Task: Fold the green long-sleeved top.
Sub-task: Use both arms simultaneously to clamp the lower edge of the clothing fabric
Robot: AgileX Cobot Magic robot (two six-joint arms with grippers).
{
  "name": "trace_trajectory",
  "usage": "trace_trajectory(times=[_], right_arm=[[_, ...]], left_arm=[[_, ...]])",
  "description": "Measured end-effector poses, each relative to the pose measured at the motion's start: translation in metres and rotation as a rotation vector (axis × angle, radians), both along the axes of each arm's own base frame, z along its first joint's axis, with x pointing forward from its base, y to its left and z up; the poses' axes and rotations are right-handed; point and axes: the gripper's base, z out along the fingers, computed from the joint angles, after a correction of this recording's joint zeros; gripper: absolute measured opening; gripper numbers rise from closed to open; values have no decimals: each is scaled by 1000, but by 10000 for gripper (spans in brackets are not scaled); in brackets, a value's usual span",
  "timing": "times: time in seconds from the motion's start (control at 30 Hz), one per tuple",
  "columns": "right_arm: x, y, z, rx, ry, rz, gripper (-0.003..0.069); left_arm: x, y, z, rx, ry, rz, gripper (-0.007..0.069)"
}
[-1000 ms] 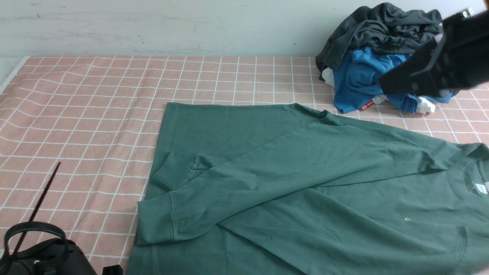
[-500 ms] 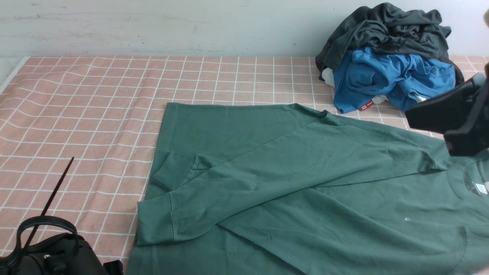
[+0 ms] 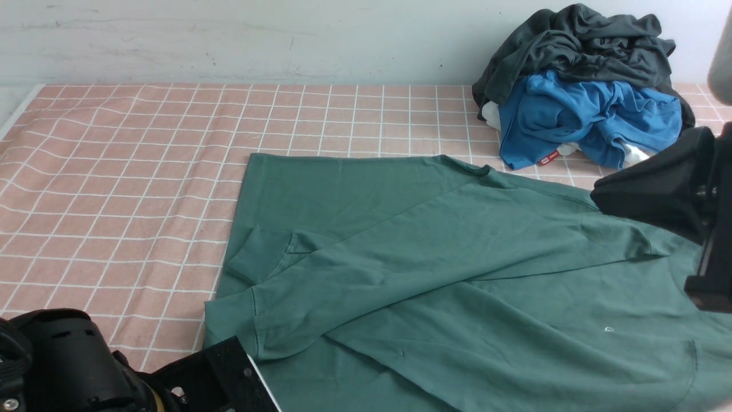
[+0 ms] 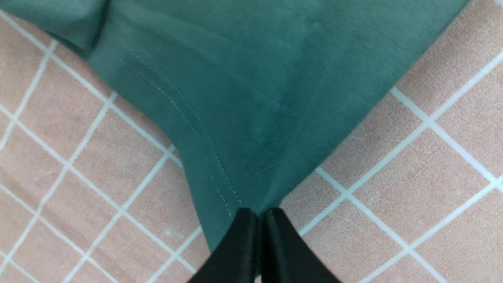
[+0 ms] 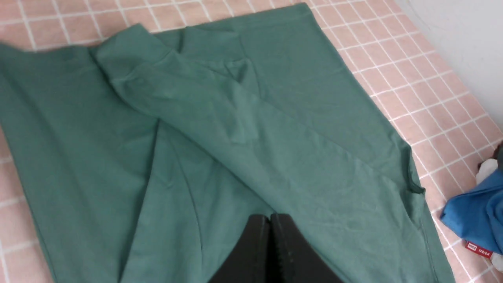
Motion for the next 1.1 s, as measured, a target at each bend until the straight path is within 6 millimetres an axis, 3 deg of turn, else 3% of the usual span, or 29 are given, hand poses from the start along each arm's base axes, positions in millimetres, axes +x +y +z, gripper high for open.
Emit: trace_trajectory(times=[0.13,0.2,0.23,0.33,0.47,0.5,0.6,0.73,1.0,1.1], right_arm=[[3,0,-33,-157,90,35,-2],[7,-7,-72,-305,213,34,26],[8,-7,-73,-317,214,36,26],[6,-23,-135,-558,347,55,111],[3,-41,-179,-718,350,49,218],[4,-41,-179,-727,349,52,218],[2,-55,-200,-803,318,18,307],[-1,-63,-210,-838,259,13,338],[0,-66,-224,-814,200,27,332],[0,-66,-225,-805,207,12,272]], left_arm=[[-1,1,4,-15,-12,14,-1],[-1,1,4,-18,-13,20,-1],[-1,1,4,-18,-13,20,-1],[-1,1,4,-28,-20,23,-1],[-1,-1,5,-49,-25,25,-1],[-1,-1,5,-50,-25,25,0],[-1,-2,5,-60,-18,32,-1],[-2,-3,4,-78,-7,43,-1],[-2,-5,5,-103,-10,47,-1],[-2,-6,5,-105,-8,48,-1]])
